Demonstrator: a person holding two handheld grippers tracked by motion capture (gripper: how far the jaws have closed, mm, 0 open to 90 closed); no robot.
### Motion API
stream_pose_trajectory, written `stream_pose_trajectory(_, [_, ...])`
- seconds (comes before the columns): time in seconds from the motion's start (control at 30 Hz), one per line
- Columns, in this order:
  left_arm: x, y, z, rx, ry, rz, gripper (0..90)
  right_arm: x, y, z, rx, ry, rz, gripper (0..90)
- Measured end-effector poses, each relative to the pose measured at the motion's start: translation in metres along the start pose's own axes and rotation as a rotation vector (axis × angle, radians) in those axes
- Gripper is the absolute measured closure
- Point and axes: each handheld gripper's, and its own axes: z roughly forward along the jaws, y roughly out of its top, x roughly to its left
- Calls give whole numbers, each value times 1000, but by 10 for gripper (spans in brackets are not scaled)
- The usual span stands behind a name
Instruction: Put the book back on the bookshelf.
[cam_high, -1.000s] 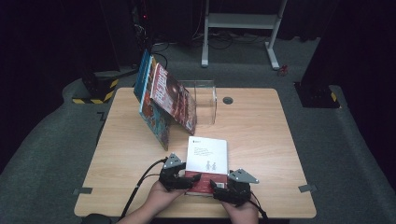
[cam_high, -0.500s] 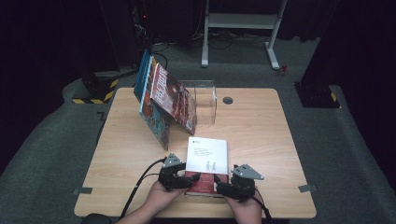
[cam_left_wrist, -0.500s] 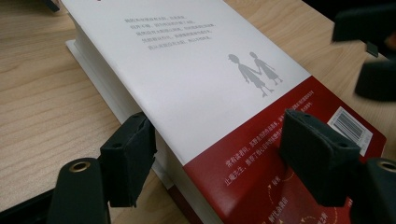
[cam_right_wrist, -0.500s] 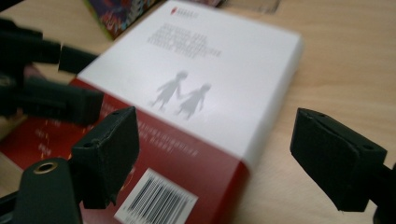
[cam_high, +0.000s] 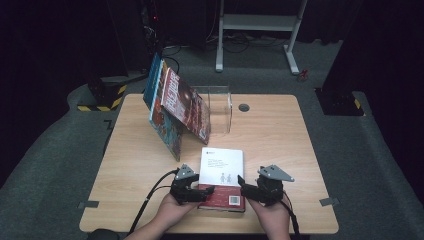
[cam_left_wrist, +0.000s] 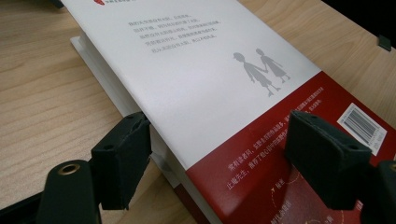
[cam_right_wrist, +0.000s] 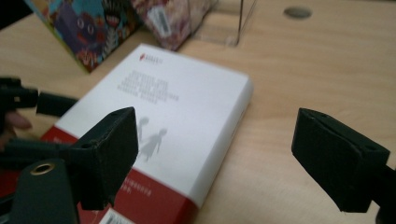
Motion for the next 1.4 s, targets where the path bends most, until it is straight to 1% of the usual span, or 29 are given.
stream_pose_trajectory(0.03, [0, 0, 0, 1, -2, -1, 226, 2, -6, 2, 11, 7, 8, 141])
stream_pose_trajectory(0.13, [0, 0, 0, 0, -2, 0, 224, 7, -20, 8, 44, 19, 10, 141])
stream_pose_trajectory(0.23, [1, 0, 1, 3, -1, 1, 212, 13, -30, 11, 61, 30, 10, 140])
stream_pose_trajectory(0.3, [1, 1, 3, 2, 0, 4, 200, 15, -34, 12, 68, 38, 7, 140])
stream_pose_trajectory(0.33, [2, 1, 4, 2, 9, 11, 185, 16, -35, 13, 70, 39, 2, 140])
stream_pose_trajectory(0.37, [2, 1, 4, 2, 9, 11, 168, 17, -35, 14, 73, 42, 6, 140])
stream_pose_trajectory(0.4, [2, 5, 6, 13, 18, 20, 159, 18, -36, 14, 73, 44, 5, 140])
stream_pose_trajectory(0.43, [2, 5, 6, 13, 18, 20, 154, 19, -37, 15, 74, 47, 8, 140])
stream_pose_trajectory(0.47, [3, 8, 7, 14, 38, 25, 164, 20, -37, 15, 76, 50, 4, 140])
stream_pose_trajectory(0.5, [3, 10, 8, 15, 53, 20, 176, 21, -37, 16, 77, 51, 3, 140])
stream_pose_trajectory(0.53, [3, 11, 9, 15, 57, 15, 186, 21, -38, 16, 78, 53, -5, 140])
stream_pose_trajectory(0.57, [5, 12, 10, 14, 57, 4, 188, 22, -39, 17, 80, 55, -2, 140])
stream_pose_trajectory(0.63, [9, 15, 13, 24, 40, -18, 183, 24, -40, 18, 83, 60, -6, 140])
stream_pose_trajectory(0.7, [12, 17, 16, 32, 36, -35, 163, 24, -41, 19, 87, 63, -9, 140])
stream_pose_trajectory(0.73, [14, 18, 17, 37, 27, -40, 164, 24, -41, 19, 88, 64, -8, 140])
stream_pose_trajectory(0.83, [15, 19, 19, 41, 11, -56, 156, 24, -41, 20, 86, 68, -3, 140])
stream_pose_trajectory(0.97, [17, 18, 23, 58, -32, -96, 155, 26, -41, 20, 89, 70, -6, 140])
stream_pose_trajectory(1.0, [17, 18, 23, 58, -35, -100, 155, 26, -41, 20, 87, 70, -8, 140])
stream_pose_trajectory(1.1, [16, 18, 24, 54, -42, -102, 168, 26, -42, 20, 85, 70, -11, 140])
stream_pose_trajectory(1.13, [14, 18, 24, 55, -33, -95, 167, 26, -42, 20, 86, 69, -10, 140])
stream_pose_trajectory(1.27, [14, 18, 23, 55, -33, -88, 169, 25, -43, 20, 86, 70, -8, 139])
stream_pose_trajectory(1.4, [14, 19, 21, 55, -31, -69, 182, 25, -43, 20, 86, 75, 6, 141])
